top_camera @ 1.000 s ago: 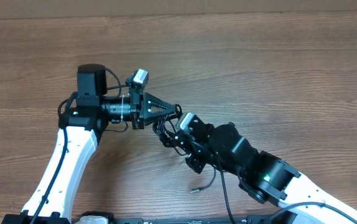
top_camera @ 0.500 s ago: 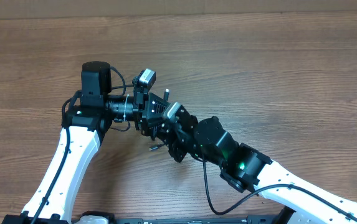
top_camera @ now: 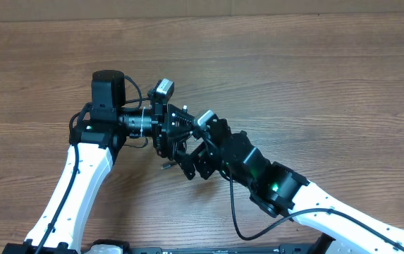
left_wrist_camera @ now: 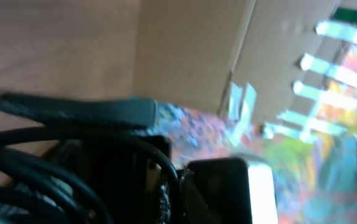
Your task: Untangle cables
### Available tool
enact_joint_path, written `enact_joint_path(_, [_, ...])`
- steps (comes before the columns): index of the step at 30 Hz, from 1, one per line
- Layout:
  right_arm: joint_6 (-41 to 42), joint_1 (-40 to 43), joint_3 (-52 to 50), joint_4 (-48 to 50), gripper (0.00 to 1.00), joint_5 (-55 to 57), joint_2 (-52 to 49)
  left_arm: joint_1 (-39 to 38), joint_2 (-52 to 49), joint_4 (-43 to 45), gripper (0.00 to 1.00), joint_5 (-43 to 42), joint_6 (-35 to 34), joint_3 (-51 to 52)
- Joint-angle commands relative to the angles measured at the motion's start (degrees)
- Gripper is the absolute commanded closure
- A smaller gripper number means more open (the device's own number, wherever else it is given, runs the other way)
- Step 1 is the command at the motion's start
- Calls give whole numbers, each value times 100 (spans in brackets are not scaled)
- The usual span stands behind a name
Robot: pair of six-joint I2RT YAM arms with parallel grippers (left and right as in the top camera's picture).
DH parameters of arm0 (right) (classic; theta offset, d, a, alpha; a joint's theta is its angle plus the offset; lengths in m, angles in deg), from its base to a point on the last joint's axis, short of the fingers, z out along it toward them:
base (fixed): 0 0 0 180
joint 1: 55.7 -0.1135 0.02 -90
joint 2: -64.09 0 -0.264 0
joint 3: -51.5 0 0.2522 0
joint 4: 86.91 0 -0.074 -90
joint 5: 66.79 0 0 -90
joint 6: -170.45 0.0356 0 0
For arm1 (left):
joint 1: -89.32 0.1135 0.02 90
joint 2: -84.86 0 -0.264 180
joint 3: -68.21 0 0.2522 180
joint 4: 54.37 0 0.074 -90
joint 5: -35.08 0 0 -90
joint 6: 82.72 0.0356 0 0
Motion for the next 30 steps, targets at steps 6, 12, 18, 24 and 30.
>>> enact_joint_path(6, [807, -85, 149, -2192, 0, -15, 1375, -275, 48, -240, 96, 3176, -9, -7])
enact_joint_path(12, [857, -85, 149, -3121, 0, 127, 2146, -1259, 48, -365, 96, 6063, 1532, -7])
enact_joint_path(18, [979, -85, 149, -3069, 0, 424, 2682, -2586, -20, -208, 96, 7466, 1794, -7])
enact_joint_path(24, [981, -85, 149, -3099, 0, 544, 2815, -3504, -603, -31, 96, 8236, 1790, -7])
enact_joint_path(30, [981, -85, 149, -3119, 0, 544, 2815, -3838, -1445, 142, 31, 7737, 1790, -7])
